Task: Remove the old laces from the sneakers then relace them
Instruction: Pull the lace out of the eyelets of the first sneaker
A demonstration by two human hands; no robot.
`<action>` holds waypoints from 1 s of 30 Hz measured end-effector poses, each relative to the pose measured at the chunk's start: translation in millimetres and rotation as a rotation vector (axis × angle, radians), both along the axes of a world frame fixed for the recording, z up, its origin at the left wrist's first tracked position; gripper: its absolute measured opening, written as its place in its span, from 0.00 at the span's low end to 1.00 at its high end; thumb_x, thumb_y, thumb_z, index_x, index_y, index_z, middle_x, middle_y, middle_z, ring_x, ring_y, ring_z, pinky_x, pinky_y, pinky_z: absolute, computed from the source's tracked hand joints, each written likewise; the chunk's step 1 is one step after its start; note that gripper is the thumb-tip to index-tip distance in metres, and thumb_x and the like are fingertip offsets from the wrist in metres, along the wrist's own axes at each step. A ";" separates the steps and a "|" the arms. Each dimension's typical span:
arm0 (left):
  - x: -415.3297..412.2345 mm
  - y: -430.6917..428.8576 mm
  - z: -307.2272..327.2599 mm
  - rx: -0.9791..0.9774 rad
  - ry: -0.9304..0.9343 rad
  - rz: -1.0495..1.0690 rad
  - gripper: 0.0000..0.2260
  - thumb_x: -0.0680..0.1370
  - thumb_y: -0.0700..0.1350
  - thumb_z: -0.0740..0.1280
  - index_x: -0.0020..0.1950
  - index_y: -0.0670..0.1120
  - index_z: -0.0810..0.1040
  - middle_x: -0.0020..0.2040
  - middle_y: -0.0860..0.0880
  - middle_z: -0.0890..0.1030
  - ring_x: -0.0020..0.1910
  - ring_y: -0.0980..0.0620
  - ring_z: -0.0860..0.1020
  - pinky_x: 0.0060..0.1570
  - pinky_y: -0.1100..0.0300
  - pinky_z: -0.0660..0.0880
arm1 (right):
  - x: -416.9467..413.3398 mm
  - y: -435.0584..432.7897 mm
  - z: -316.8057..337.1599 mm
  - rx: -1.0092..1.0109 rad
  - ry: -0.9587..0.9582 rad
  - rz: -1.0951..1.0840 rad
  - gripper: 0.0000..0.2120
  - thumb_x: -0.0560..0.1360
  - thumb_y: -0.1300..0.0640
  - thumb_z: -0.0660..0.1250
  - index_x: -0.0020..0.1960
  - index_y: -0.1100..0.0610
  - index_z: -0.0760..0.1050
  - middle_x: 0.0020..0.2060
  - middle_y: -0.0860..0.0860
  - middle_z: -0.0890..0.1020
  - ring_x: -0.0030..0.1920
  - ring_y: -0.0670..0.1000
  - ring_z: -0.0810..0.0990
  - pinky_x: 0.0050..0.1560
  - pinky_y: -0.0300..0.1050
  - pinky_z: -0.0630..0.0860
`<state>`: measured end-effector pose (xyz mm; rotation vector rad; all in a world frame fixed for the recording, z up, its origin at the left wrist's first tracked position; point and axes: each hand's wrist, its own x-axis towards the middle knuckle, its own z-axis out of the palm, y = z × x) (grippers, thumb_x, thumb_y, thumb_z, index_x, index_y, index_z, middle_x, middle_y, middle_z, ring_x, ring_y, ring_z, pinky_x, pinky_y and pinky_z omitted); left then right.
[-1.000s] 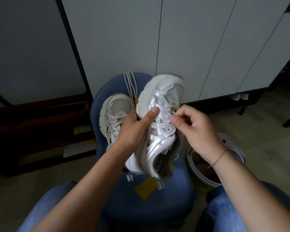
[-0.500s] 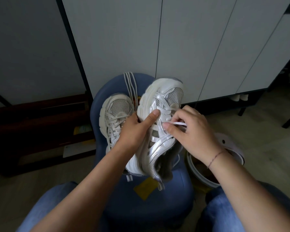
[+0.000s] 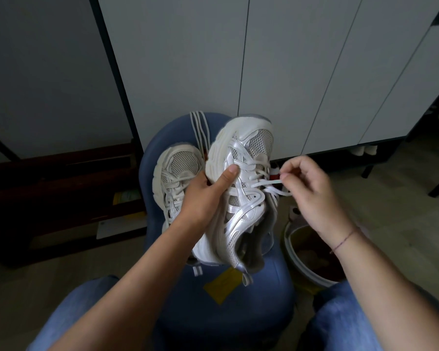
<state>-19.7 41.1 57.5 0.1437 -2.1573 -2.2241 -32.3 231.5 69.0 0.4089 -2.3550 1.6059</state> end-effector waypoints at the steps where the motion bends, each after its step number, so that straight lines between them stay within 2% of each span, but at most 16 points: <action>1: -0.2 -0.1 -0.4 -0.007 0.003 -0.001 0.29 0.68 0.62 0.70 0.64 0.48 0.78 0.54 0.53 0.85 0.51 0.55 0.84 0.57 0.55 0.79 | 1.0 -2.2 -0.9 0.088 0.055 0.008 0.06 0.72 0.49 0.63 0.40 0.50 0.73 0.36 0.42 0.76 0.39 0.42 0.75 0.43 0.37 0.70; 4: 0.4 1.2 -0.4 -0.019 0.031 -0.014 0.22 0.70 0.59 0.70 0.61 0.50 0.79 0.52 0.54 0.86 0.50 0.56 0.84 0.52 0.60 0.79 | 2.8 -12.5 -2.3 0.349 0.260 -0.021 0.14 0.73 0.41 0.63 0.38 0.51 0.74 0.36 0.42 0.74 0.42 0.46 0.75 0.45 0.47 0.72; 7: 0.3 2.4 -1.4 -0.010 0.050 -0.030 0.17 0.71 0.57 0.70 0.57 0.53 0.79 0.51 0.55 0.86 0.50 0.57 0.84 0.49 0.64 0.79 | 2.9 -19.3 -2.7 0.380 0.351 -0.044 0.13 0.73 0.43 0.63 0.36 0.51 0.73 0.35 0.42 0.73 0.40 0.47 0.75 0.43 0.52 0.73; 10: -0.4 2.2 -1.0 -0.004 0.045 -0.027 0.24 0.70 0.60 0.70 0.62 0.49 0.78 0.54 0.54 0.85 0.52 0.56 0.84 0.53 0.61 0.79 | 2.1 -15.1 -3.5 0.140 0.254 0.001 0.14 0.74 0.46 0.63 0.36 0.55 0.72 0.33 0.47 0.75 0.37 0.47 0.75 0.40 0.46 0.73; 12: -0.6 2.0 0.5 0.003 0.030 -0.020 0.27 0.70 0.61 0.69 0.65 0.48 0.78 0.55 0.53 0.85 0.53 0.55 0.83 0.55 0.58 0.78 | 1.1 -8.5 -0.5 -0.028 0.179 -0.030 0.14 0.74 0.47 0.64 0.35 0.54 0.70 0.30 0.46 0.72 0.33 0.44 0.71 0.35 0.41 0.68; 15: -0.6 0.6 1.6 0.027 0.015 -0.009 0.23 0.74 0.58 0.69 0.65 0.48 0.78 0.54 0.53 0.85 0.52 0.57 0.83 0.53 0.61 0.79 | -3.7 3.2 4.2 -0.302 0.147 -0.137 0.13 0.76 0.55 0.65 0.34 0.52 0.68 0.26 0.42 0.69 0.30 0.39 0.66 0.34 0.34 0.65; 17: -0.8 -0.6 1.6 0.034 0.011 -0.012 0.21 0.75 0.56 0.69 0.65 0.48 0.78 0.54 0.53 0.85 0.51 0.57 0.84 0.50 0.65 0.79 | -7.0 11.6 3.9 -0.363 0.129 -0.190 0.13 0.77 0.58 0.65 0.34 0.52 0.68 0.26 0.40 0.70 0.30 0.38 0.67 0.34 0.32 0.65; 20: -0.6 -2.4 1.6 0.036 0.008 -0.013 0.21 0.75 0.56 0.69 0.64 0.47 0.78 0.53 0.53 0.85 0.50 0.56 0.84 0.46 0.67 0.79 | -9.4 14.0 -3.1 -0.119 0.078 -0.158 0.11 0.76 0.50 0.65 0.37 0.52 0.71 0.29 0.40 0.74 0.32 0.39 0.69 0.37 0.36 0.67; 23: -0.9 -3.0 1.7 0.027 0.007 -0.009 0.22 0.74 0.57 0.69 0.64 0.46 0.79 0.52 0.52 0.86 0.50 0.55 0.84 0.50 0.62 0.80 | -6.4 5.1 -4.2 0.079 0.155 -0.106 0.14 0.72 0.40 0.64 0.41 0.52 0.75 0.37 0.46 0.77 0.40 0.45 0.74 0.44 0.40 0.71; 26: -0.7 -1.7 1.4 0.034 0.021 -0.009 0.25 0.72 0.58 0.70 0.63 0.45 0.79 0.52 0.51 0.86 0.50 0.54 0.84 0.51 0.61 0.80 | -1.6 -7.0 -3.2 0.269 0.308 -0.055 0.18 0.72 0.38 0.65 0.39 0.53 0.75 0.38 0.45 0.75 0.43 0.48 0.74 0.47 0.46 0.73; 30: 0.1 0.1 0.8 0.020 0.037 -0.023 0.25 0.71 0.57 0.70 0.64 0.46 0.78 0.54 0.51 0.85 0.52 0.55 0.84 0.51 0.63 0.80 | -1.2 -19.0 -4.1 0.406 0.395 -0.062 0.17 0.70 0.39 0.65 0.36 0.53 0.72 0.35 0.43 0.73 0.40 0.47 0.71 0.42 0.52 0.72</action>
